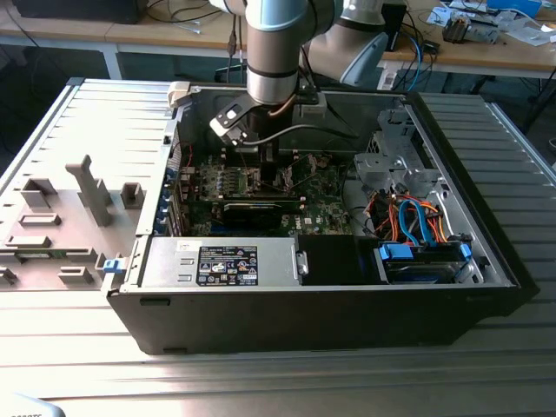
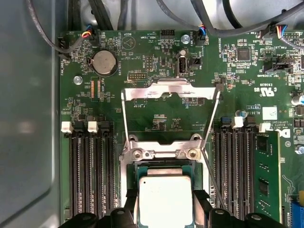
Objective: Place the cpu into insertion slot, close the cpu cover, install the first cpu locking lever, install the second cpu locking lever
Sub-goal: 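Place the cpu into insertion slot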
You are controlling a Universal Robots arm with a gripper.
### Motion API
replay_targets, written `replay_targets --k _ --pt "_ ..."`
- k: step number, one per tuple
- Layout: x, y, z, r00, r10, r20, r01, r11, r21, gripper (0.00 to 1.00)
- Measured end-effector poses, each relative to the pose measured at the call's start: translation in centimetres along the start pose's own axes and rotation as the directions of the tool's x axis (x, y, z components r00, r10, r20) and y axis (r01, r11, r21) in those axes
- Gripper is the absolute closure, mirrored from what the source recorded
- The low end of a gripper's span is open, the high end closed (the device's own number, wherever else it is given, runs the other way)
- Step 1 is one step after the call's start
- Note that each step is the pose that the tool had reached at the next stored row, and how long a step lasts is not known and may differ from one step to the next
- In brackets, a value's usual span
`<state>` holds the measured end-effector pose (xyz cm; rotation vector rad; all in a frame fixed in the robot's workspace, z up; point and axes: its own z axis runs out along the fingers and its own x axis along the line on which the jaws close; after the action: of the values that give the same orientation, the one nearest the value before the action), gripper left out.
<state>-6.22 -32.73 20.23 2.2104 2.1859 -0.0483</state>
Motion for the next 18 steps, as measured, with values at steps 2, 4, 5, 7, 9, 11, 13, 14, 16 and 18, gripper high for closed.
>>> replay_targets --k 2,4,5,7,9,11,13,14,16,18 --pt "0.0 0.03 0.08 1.0 0.0 0.0 0.0 1.0 0.0 0.46" --pt "0.01 0.09 0.18 1.0 0.0 -0.0002 0.0 1.0 0.0001 0.46" --pt "0.02 0.09 0.22 1.0 0.0 -0.0002 0.0 1.0 0.0001 0.46" --pt "0.02 0.1 0.23 1.0 0.0 -0.0003 0.0 1.0 0.0 0.46" --pt "0.02 0.1 0.24 1.0 0.0 -0.0003 0.0 1.0 -0.0001 0.46" --pt "0.02 0.1 0.24 1.0 0.0 -0.0004 0.0 1.0 -0.0001 0.46" --pt "0.04 0.11 0.27 1.0 0.0 -0.0012 0.0 1.0 -0.0006 0.46" --pt "0.03 0.11 0.26 1.0 0.0 -0.0008 0.0 1.0 -0.0004 0.44" --pt "0.02 0.1 0.25 1.0 0.0 -0.0005 0.0 1.0 -0.0001 0.39" --pt "0.02 0.1 0.25 1.0 0.0 -0.0003 0.0 1.0 -0.0001 0.32"
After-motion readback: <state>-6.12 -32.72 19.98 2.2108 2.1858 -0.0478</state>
